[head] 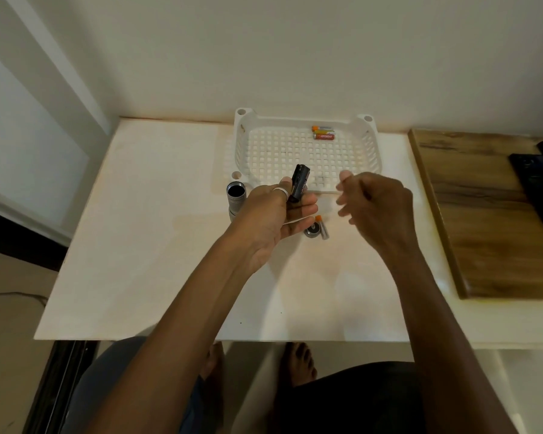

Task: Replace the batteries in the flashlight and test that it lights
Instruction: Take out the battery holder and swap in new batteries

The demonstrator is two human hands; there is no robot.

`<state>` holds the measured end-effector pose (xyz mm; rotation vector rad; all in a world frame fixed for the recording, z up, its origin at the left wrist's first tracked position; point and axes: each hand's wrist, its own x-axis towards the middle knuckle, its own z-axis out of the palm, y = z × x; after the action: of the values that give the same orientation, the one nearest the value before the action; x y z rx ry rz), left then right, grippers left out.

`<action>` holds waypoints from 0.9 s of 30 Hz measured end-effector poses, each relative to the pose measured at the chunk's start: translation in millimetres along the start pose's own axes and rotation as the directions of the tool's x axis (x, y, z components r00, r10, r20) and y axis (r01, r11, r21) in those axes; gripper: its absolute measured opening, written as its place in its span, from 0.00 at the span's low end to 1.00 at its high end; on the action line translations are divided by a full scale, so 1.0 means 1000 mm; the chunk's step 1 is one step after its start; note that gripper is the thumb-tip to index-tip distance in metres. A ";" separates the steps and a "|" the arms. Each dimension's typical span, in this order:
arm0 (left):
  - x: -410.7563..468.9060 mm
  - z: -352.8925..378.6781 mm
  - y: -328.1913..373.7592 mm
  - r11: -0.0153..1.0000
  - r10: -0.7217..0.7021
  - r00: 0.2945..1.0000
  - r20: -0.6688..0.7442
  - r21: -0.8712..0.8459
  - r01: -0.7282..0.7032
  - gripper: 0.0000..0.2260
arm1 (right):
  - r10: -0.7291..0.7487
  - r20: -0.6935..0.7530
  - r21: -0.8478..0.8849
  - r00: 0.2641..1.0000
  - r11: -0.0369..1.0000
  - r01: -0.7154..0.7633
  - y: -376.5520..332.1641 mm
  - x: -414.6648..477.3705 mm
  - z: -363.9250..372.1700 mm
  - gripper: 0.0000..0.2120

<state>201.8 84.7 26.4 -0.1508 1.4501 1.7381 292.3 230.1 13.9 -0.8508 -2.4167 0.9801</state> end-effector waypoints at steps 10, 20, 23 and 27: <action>0.002 -0.001 -0.002 1.000 -0.014 0.997 0.070 -0.003 0.014 0.16 | -0.128 0.196 0.302 0.972 0.951 0.065 -0.016 -0.009 0.008 0.29; 0.006 -0.002 -0.003 0.997 0.069 0.995 0.067 0.023 -0.071 0.11 | -0.224 0.075 0.254 0.972 0.947 0.199 -0.020 -0.010 0.012 0.22; 0.008 -0.002 -0.005 0.997 0.071 0.996 0.053 0.020 -0.072 0.10 | -0.236 0.089 0.266 0.968 0.942 0.206 -0.019 -0.009 0.013 0.22; 0.010 -0.001 -0.008 0.996 0.091 0.995 0.041 0.017 -0.091 0.08 | -0.235 0.084 0.284 0.968 0.937 0.203 -0.018 -0.009 0.013 0.22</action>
<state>200.1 88.4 14.2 -0.0400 1.4632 1.7900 284.4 207.6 16.9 -0.4263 -2.3326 1.2663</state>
